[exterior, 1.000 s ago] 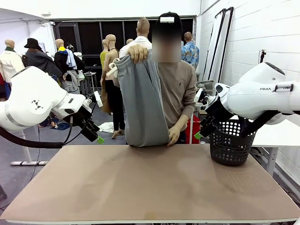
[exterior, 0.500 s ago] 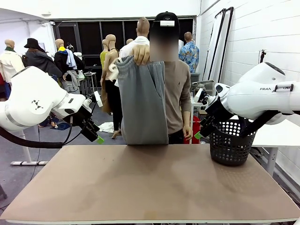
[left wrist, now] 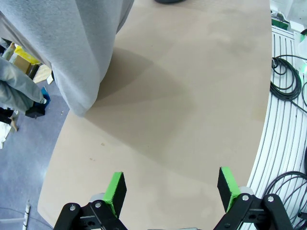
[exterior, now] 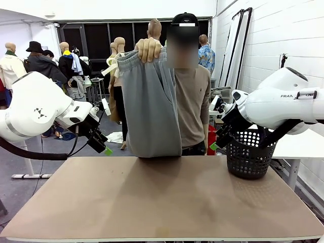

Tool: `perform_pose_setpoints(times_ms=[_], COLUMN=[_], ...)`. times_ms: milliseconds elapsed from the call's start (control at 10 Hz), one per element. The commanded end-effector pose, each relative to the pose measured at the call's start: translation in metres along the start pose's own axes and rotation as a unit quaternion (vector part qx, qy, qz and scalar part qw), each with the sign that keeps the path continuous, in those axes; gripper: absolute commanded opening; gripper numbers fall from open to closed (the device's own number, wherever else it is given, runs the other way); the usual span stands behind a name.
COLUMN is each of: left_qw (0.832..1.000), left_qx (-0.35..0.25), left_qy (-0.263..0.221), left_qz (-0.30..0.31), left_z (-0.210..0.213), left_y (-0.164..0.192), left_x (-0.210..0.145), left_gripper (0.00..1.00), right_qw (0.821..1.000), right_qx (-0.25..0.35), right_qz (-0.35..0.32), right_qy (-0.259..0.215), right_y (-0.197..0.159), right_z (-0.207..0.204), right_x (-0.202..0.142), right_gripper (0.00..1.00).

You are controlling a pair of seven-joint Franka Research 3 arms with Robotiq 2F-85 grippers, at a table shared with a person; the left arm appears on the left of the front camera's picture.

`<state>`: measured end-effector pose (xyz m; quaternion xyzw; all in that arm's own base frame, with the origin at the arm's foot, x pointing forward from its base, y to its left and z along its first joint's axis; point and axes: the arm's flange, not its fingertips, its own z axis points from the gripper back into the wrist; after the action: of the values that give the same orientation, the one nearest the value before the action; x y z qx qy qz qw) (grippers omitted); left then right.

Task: Fold the training pants.
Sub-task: Grab both ends of the Training pants handed by a person.

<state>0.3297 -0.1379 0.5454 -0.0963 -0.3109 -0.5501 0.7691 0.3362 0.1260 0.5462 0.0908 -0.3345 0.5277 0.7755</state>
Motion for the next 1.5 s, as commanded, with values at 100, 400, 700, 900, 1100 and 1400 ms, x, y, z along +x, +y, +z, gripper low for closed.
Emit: perform_pose_setpoints(times_ms=[100, 400, 700, 900, 1100, 1400], left_qw=[1.0, 1.0, 1.0, 1.0, 1.0, 1.0], left_qx=[-0.005, -0.005, -0.005, -0.005, -0.005, -0.002], left_qy=[-0.004, -0.004, -0.004, -0.004, -0.004, 0.022], left_qz=[-0.002, -0.002, -0.002, -0.002, -0.002, -0.011], left_z=[0.0, 0.0, 0.0, 0.0, 0.0, -0.0012], left_y=[0.0019, 0.0019, 0.0019, 0.0019, 0.0019, 0.0052], left_x=[-0.0015, -0.0015, -0.0015, -0.0015, -0.0015, 0.0015], left_gripper=[1.0, 1.0, 1.0, 1.0, 1.0, 1.0], right_qw=[1.0, 1.0, 1.0, 1.0, 1.0, 1.0], right_qx=[0.005, 0.005, 0.005, 0.005, 0.005, 0.002], right_qz=[0.002, 0.002, 0.002, 0.002, 0.002, 0.013], right_qy=[-0.002, -0.002, -0.002, -0.002, -0.002, 0.006], right_y=[-0.0007, -0.0007, -0.0007, -0.0007, -0.0007, -0.005], right_z=[-0.0011, -0.0011, -0.0011, -0.0011, -0.0011, -0.002], right_x=[-0.0008, -0.0008, -0.0008, -0.0008, -0.0008, 0.0006], right_gripper=[1.0, 1.0, 1.0, 1.0, 1.0, 1.0])
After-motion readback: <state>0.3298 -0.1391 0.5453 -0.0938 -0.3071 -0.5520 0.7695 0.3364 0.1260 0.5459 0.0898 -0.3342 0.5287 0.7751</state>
